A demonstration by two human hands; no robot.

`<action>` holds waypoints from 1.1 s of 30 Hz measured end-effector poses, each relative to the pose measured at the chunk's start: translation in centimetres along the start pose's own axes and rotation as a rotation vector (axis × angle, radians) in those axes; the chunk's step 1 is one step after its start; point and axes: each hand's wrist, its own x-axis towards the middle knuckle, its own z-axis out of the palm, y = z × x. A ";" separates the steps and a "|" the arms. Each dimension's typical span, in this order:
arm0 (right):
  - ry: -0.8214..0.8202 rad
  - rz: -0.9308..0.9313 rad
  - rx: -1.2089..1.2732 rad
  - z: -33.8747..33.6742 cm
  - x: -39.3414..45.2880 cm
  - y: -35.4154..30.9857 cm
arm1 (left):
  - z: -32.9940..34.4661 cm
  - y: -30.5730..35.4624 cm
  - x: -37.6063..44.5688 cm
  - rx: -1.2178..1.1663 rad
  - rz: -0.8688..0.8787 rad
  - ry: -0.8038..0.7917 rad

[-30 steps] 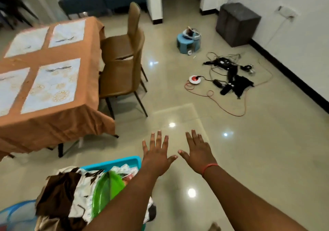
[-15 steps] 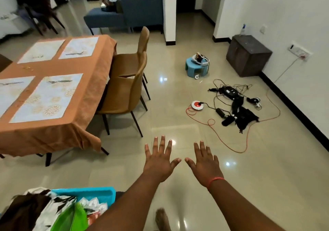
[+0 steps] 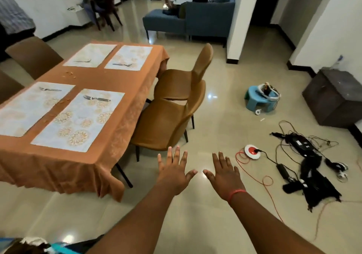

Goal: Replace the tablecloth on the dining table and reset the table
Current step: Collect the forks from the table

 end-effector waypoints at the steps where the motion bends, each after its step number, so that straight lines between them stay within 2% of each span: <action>1: -0.013 -0.037 -0.011 -0.3 2.0 -0.8 | -0.4 -1.1 1.1 -0.013 -0.037 0.003; 10: -0.103 -0.442 -0.095 -2.9 22.7 -10.9 | -3.7 -12.8 9.5 -0.110 -0.510 0.054; 13: -0.159 -0.575 -0.142 -4.0 27.7 -14.8 | -5.2 -15.3 11.1 -0.193 -0.668 0.099; 16: -0.212 -0.674 -0.159 -4.7 31.3 -18.7 | -6.5 -17.3 11.2 -0.204 -0.783 0.071; 21: -0.274 -0.851 -0.179 -2.9 35.6 -26.6 | -6.2 -22.5 9.9 -0.251 -0.996 0.077; 27: -0.291 -0.956 -0.285 0.1 38.6 -36.2 | -4.9 -31.1 10.4 -0.260 -1.096 0.101; 33: -0.316 -0.888 -0.319 2.2 42.7 -44.8 | -5.0 -40.9 11.0 -0.282 -1.042 0.103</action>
